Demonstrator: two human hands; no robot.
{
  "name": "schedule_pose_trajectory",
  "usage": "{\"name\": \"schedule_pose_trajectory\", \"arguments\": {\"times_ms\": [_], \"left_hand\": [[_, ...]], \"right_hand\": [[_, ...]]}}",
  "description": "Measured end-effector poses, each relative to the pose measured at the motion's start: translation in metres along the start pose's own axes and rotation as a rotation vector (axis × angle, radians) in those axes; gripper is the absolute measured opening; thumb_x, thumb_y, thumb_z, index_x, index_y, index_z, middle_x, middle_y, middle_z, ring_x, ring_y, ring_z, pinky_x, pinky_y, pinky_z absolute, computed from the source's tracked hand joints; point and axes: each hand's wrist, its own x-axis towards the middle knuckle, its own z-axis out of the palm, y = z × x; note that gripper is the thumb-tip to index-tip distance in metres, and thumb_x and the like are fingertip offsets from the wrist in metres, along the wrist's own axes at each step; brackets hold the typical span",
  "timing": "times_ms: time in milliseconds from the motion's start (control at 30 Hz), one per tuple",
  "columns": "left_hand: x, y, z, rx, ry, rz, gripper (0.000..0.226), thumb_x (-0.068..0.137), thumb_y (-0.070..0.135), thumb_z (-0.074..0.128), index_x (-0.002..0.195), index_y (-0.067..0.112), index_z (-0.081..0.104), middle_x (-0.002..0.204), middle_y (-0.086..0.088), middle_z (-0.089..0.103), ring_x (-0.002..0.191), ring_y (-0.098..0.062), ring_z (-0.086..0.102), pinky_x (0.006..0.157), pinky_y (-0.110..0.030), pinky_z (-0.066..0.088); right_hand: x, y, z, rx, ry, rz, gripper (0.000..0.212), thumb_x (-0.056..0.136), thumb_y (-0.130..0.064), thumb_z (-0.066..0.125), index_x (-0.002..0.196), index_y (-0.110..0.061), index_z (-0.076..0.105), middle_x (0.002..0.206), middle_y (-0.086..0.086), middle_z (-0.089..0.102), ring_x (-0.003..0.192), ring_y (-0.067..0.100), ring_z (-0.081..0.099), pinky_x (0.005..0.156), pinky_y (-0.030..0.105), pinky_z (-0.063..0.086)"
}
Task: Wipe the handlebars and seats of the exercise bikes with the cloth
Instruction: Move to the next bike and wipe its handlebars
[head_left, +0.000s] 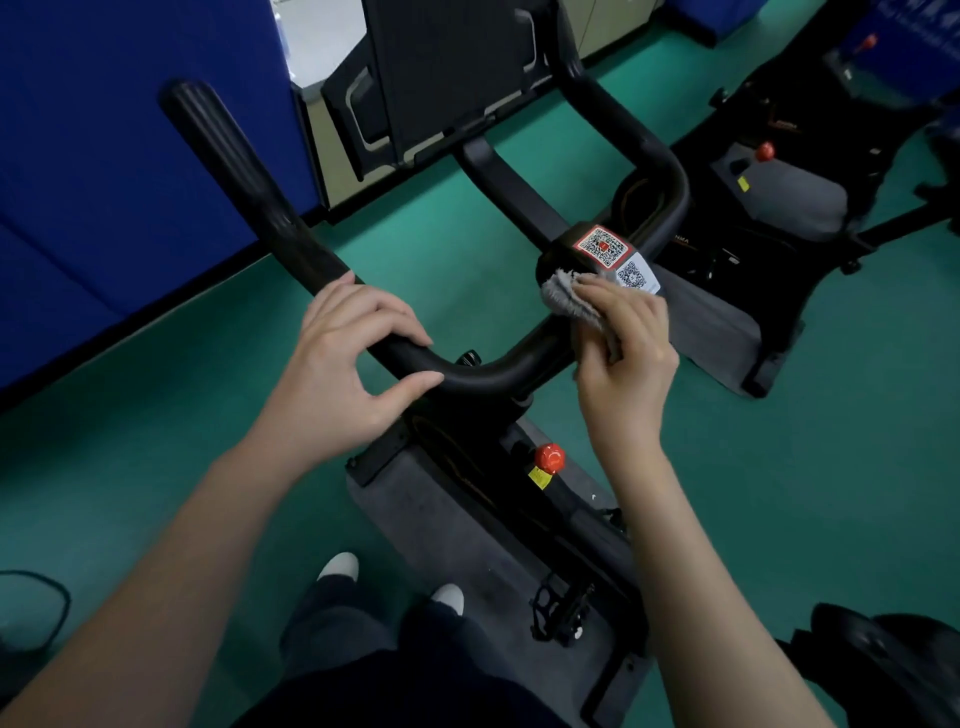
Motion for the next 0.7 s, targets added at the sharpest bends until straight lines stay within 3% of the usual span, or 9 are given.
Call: {"name": "schedule_pose_trajectory", "arguments": {"times_ms": [233,400,500,600,700], "left_hand": [[-0.001,0.001,0.0,-0.015,-0.007,-0.021,0.026,0.074,0.033,0.071,0.089,0.012,0.067,0.096,0.002,0.06,0.098,-0.016,0.054,0.117,-0.037,0.017],[0.001,0.002,-0.001,-0.012,-0.006,-0.028,0.024,0.073,0.03,0.072,0.088,0.012,0.067,0.096,0.001,0.06,0.097,-0.016,0.054,0.117,-0.037,0.018],[0.001,0.001,0.0,-0.008,-0.01,-0.028,0.024,0.073,0.031,0.072,0.088,0.013,0.067,0.096,0.001,0.06,0.098,-0.016,0.055,0.117,-0.038,0.018],[0.0,0.001,0.002,-0.009,-0.017,-0.026,0.024,0.074,0.032,0.072,0.089,0.014,0.067,0.096,0.002,0.06,0.099,-0.015,0.054,0.117,-0.04,0.017],[-0.001,-0.001,0.001,-0.01,-0.017,-0.016,0.026,0.076,0.037,0.071,0.089,0.015,0.067,0.096,0.002,0.06,0.1,-0.015,0.054,0.118,-0.038,0.017]], "right_hand": [[-0.036,-0.021,0.0,0.231,0.011,0.051,0.04,0.072,0.025,0.058,0.099,-0.003,0.069,0.1,0.001,0.067,0.095,0.028,0.061,0.087,0.037,0.05],[-0.026,-0.007,-0.002,0.311,0.316,0.521,0.025,0.085,0.007,0.053,0.104,-0.002,0.065,0.102,0.02,0.066,0.095,0.034,0.062,0.086,0.053,0.049],[-0.025,-0.015,0.015,0.37,0.342,0.58,0.023,0.085,0.007,0.055,0.102,-0.006,0.063,0.101,0.022,0.063,0.096,0.038,0.06,0.086,0.055,0.047],[-0.037,-0.03,0.025,0.373,0.377,0.596,0.029,0.084,0.008,0.056,0.1,-0.016,0.06,0.103,0.018,0.062,0.1,0.031,0.059,0.093,0.051,0.045],[-0.064,-0.052,0.029,0.403,0.374,0.594,0.026,0.085,0.002,0.058,0.099,-0.02,0.059,0.102,0.014,0.061,0.1,0.026,0.058,0.094,0.038,0.047]]}}
